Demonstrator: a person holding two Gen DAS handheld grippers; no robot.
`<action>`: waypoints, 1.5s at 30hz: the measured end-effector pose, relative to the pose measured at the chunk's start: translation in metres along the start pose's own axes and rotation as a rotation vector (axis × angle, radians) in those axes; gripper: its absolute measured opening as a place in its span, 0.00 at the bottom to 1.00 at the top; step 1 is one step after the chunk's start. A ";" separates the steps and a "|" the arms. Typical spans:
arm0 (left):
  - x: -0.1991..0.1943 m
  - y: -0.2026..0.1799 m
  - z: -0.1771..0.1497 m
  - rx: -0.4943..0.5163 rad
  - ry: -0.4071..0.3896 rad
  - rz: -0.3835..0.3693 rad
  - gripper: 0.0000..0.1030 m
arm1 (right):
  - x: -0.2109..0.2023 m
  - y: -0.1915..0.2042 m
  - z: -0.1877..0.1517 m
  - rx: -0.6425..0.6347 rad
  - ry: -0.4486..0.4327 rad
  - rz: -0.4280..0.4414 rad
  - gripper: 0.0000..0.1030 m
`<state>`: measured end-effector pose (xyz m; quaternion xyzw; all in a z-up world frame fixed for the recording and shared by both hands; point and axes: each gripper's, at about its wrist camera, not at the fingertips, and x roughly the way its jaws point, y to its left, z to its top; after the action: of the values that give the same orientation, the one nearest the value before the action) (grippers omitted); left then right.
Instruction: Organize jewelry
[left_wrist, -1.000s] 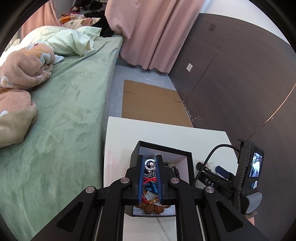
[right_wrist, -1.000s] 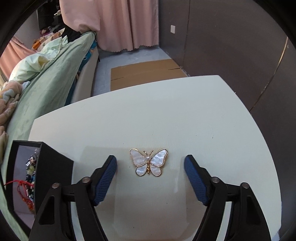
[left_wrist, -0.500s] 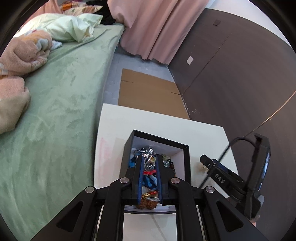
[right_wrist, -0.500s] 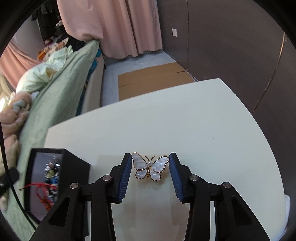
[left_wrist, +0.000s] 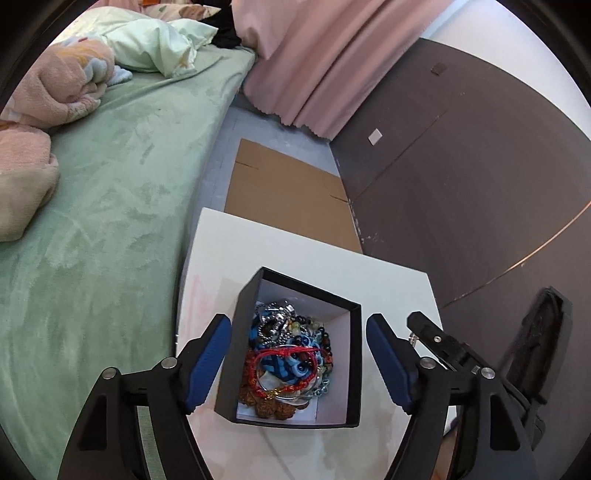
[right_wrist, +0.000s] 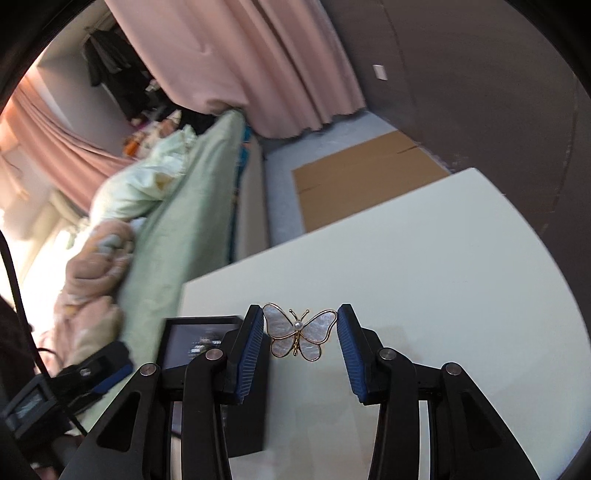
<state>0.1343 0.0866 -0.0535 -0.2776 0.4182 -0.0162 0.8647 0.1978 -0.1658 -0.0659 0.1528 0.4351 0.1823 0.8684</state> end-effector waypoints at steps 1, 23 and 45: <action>-0.001 0.001 0.000 -0.002 -0.004 0.005 0.74 | -0.001 0.002 0.000 0.000 -0.001 0.017 0.41; -0.026 0.034 0.010 -0.077 -0.070 0.019 0.93 | 0.035 0.059 -0.021 -0.040 0.084 0.277 0.42; -0.040 -0.005 -0.020 0.049 -0.111 0.085 0.93 | -0.028 0.016 -0.022 -0.060 0.000 0.123 1.00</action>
<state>0.0943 0.0836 -0.0325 -0.2390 0.3807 0.0259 0.8929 0.1614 -0.1618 -0.0527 0.1529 0.4195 0.2483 0.8597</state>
